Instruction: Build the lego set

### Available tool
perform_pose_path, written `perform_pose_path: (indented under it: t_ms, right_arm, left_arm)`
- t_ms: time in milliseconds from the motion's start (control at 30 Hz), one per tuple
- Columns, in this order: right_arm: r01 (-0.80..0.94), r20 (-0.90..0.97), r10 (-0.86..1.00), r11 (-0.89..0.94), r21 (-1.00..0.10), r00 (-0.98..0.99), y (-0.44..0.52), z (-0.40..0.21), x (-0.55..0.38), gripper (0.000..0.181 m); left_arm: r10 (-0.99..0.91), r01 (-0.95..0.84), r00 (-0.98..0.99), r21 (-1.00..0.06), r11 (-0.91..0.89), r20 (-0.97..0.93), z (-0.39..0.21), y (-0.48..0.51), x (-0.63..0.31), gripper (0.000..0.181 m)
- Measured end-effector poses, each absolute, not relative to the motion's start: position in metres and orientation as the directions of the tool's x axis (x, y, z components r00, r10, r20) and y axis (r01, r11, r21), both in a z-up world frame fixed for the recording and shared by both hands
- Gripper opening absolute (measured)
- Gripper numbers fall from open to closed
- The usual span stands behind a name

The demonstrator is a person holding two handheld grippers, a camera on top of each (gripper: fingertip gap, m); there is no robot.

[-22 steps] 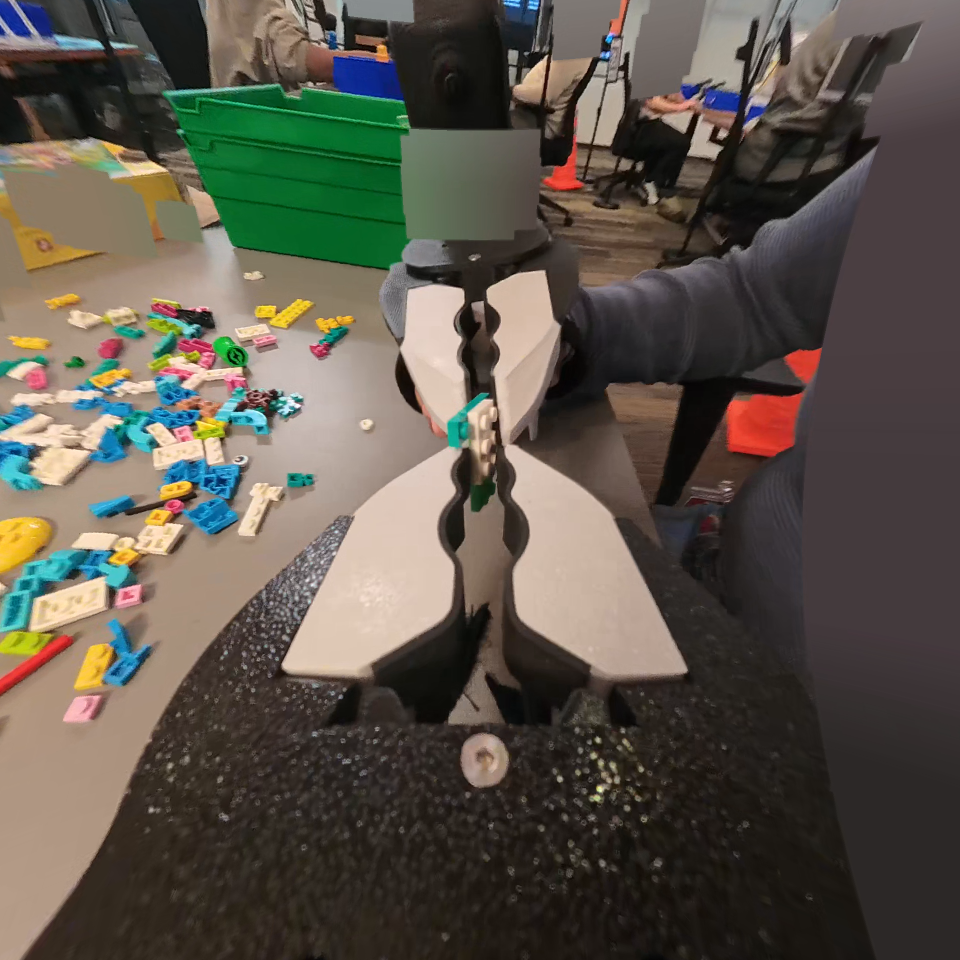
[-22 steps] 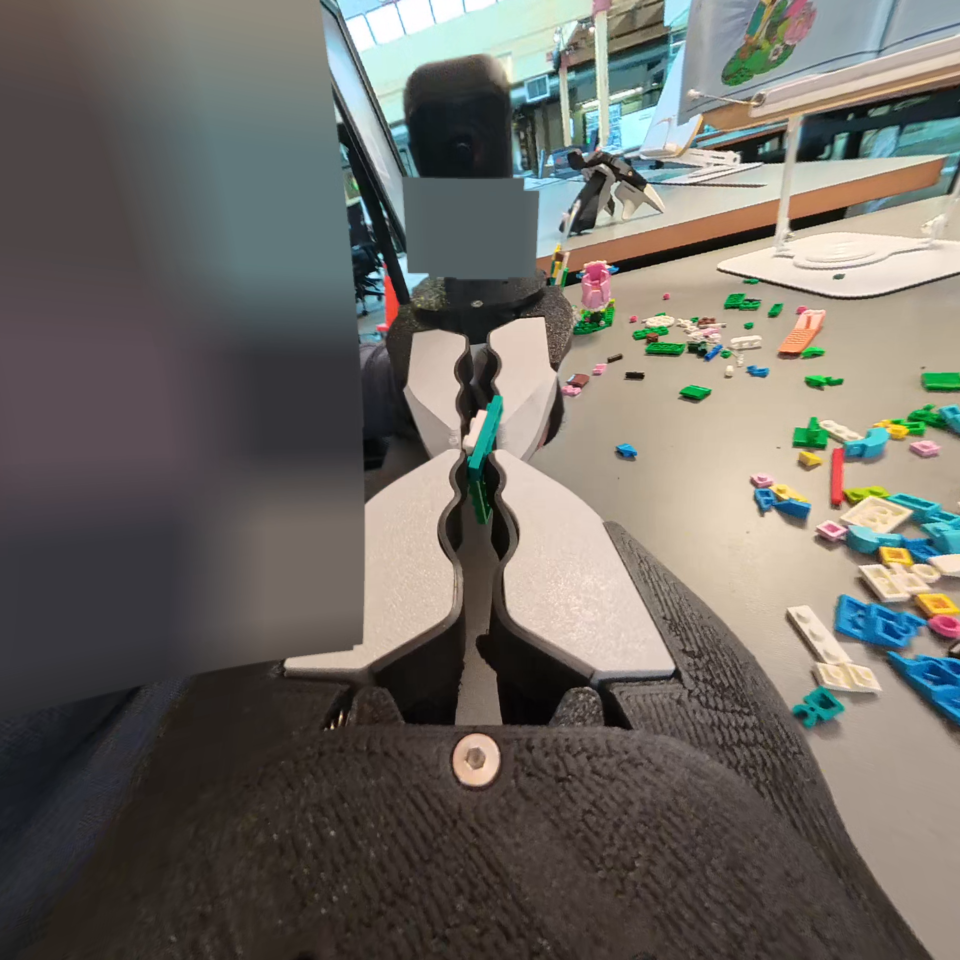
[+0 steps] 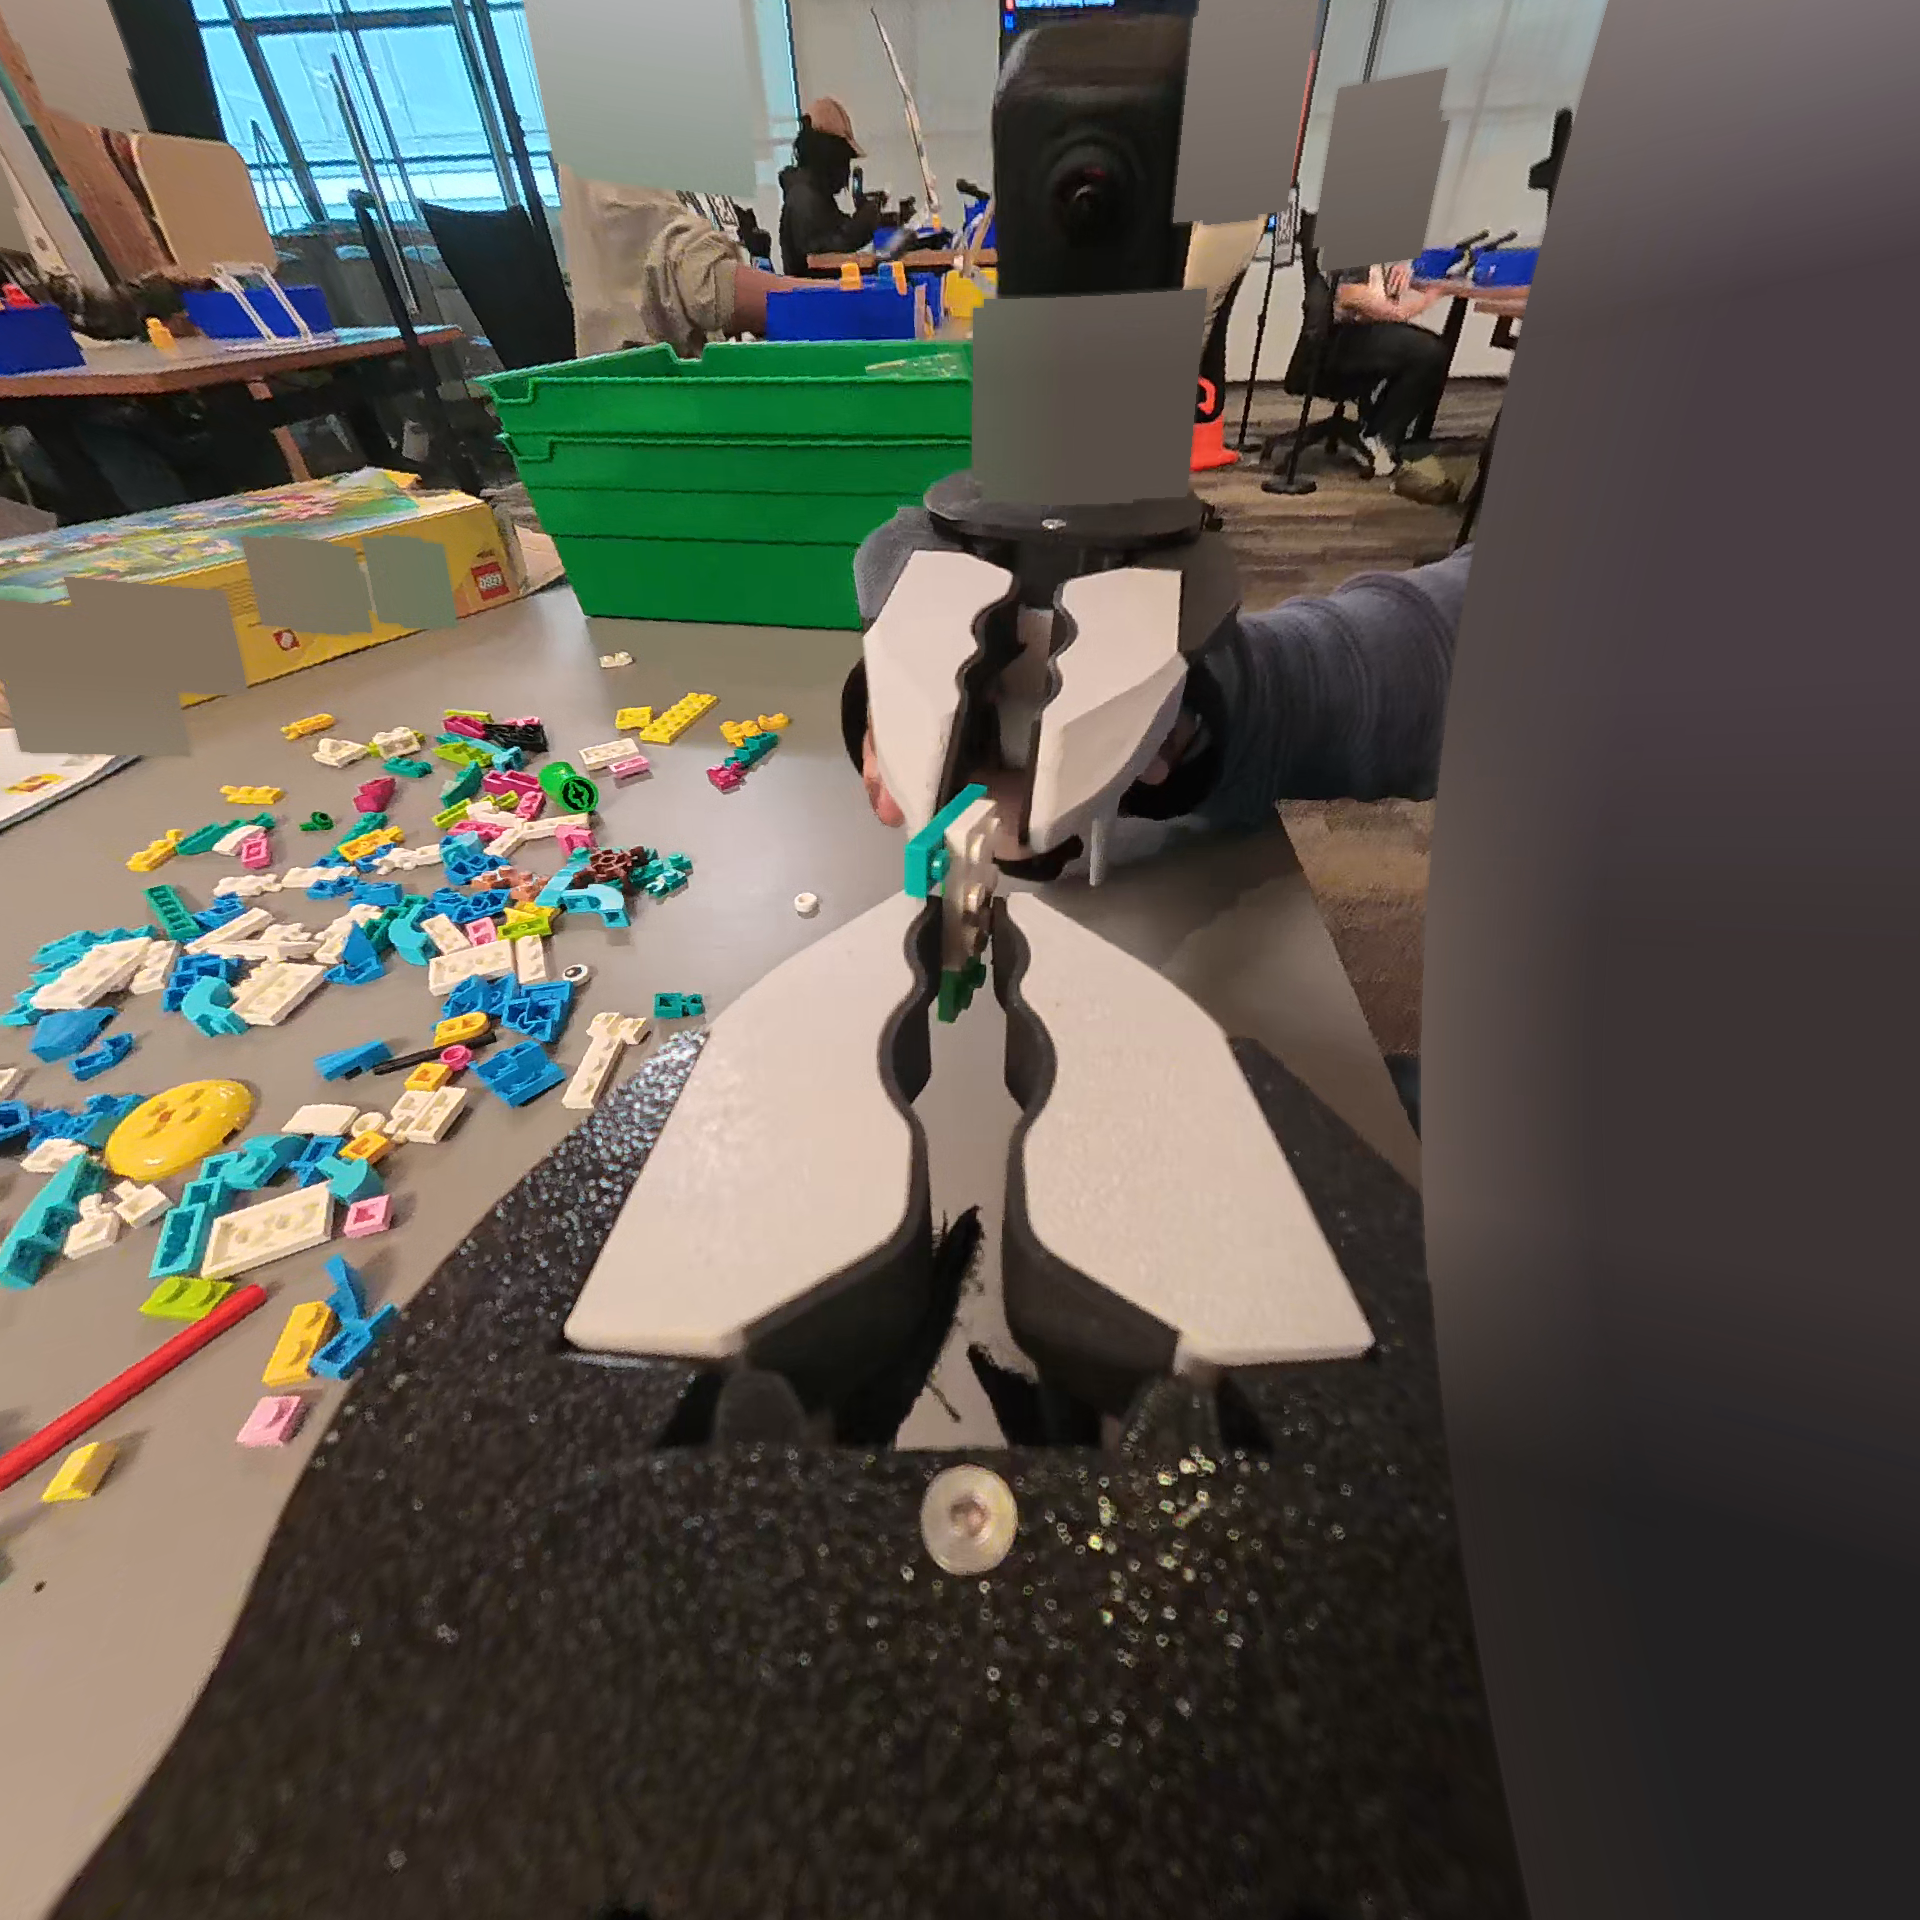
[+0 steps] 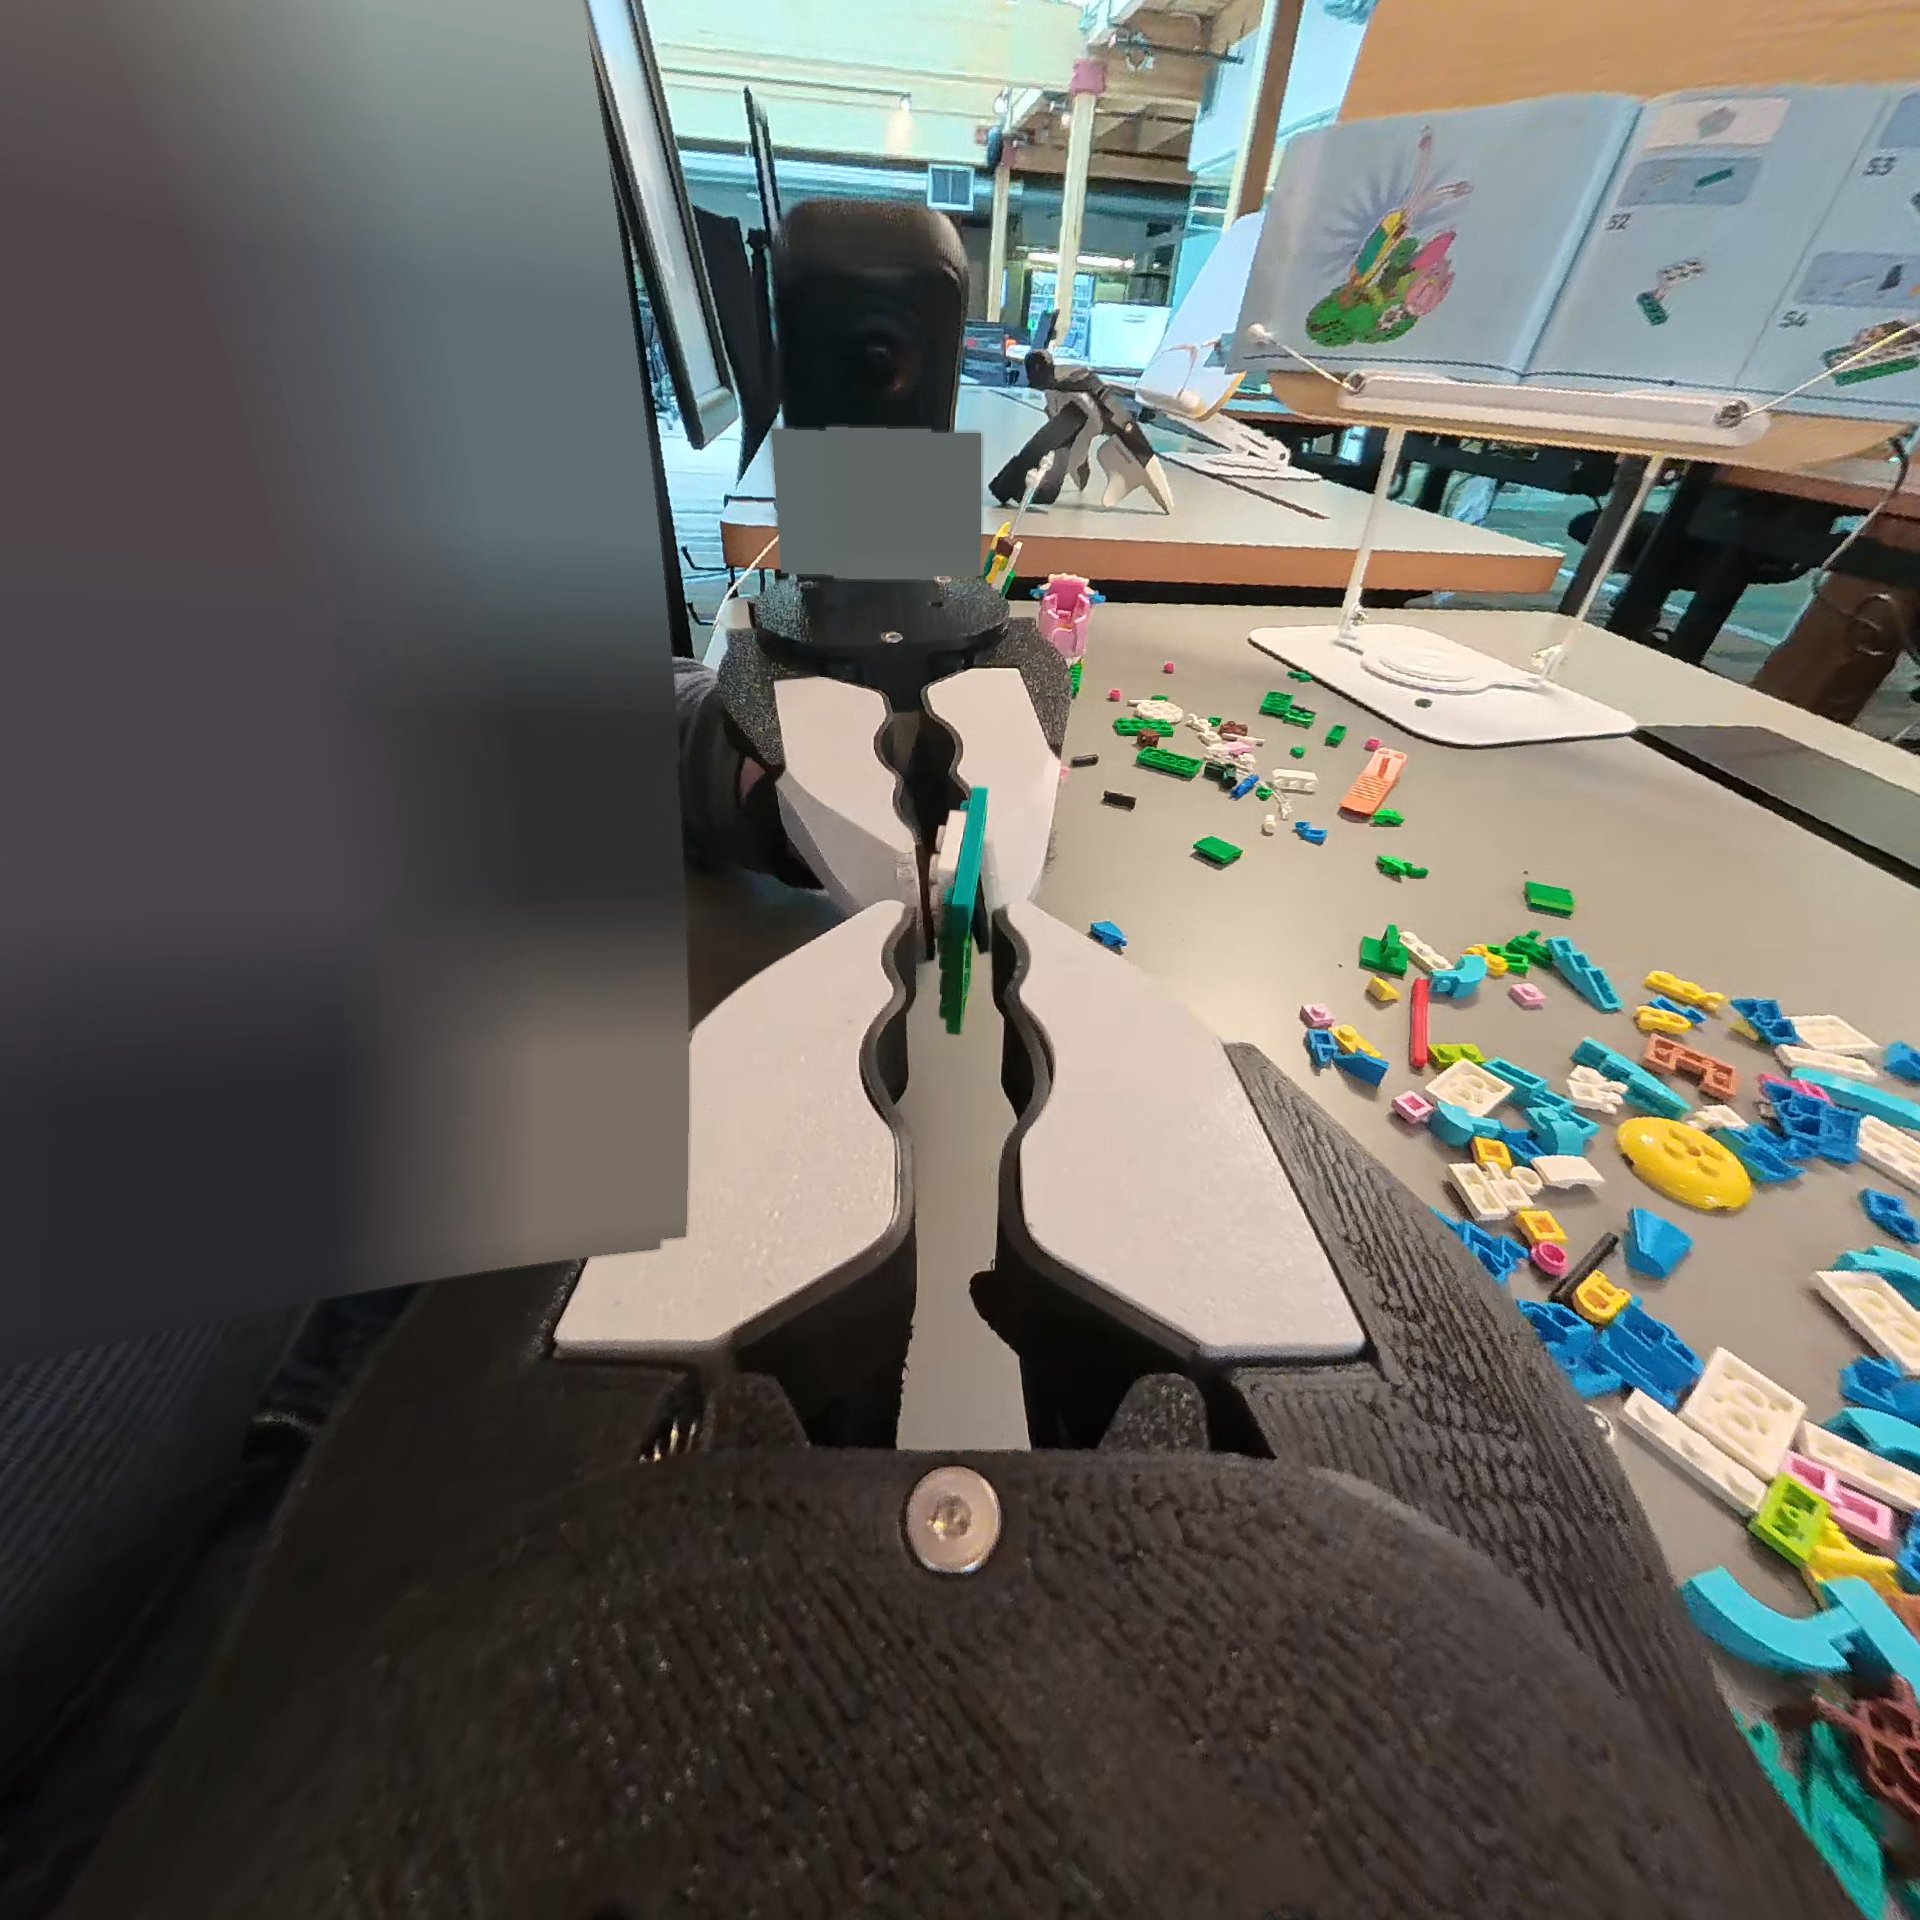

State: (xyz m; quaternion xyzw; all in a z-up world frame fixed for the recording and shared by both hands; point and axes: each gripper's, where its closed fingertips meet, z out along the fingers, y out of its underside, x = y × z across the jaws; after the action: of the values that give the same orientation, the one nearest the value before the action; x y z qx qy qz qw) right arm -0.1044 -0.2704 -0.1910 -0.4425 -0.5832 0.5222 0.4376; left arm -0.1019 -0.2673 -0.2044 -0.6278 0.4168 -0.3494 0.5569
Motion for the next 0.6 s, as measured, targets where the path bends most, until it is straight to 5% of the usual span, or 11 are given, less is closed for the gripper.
perform_pose_path:
  t_ms: [600]
  right_arm:
    - [0.058,-0.055,0.979,-0.044,-0.997,-0.198,-0.268,-0.1921,-0.1118,0.004]
  left_arm:
    - [-0.9,-0.123,0.436,-0.992,-0.04,-0.017,-0.2035,-0.2634,-0.1035,0.008]
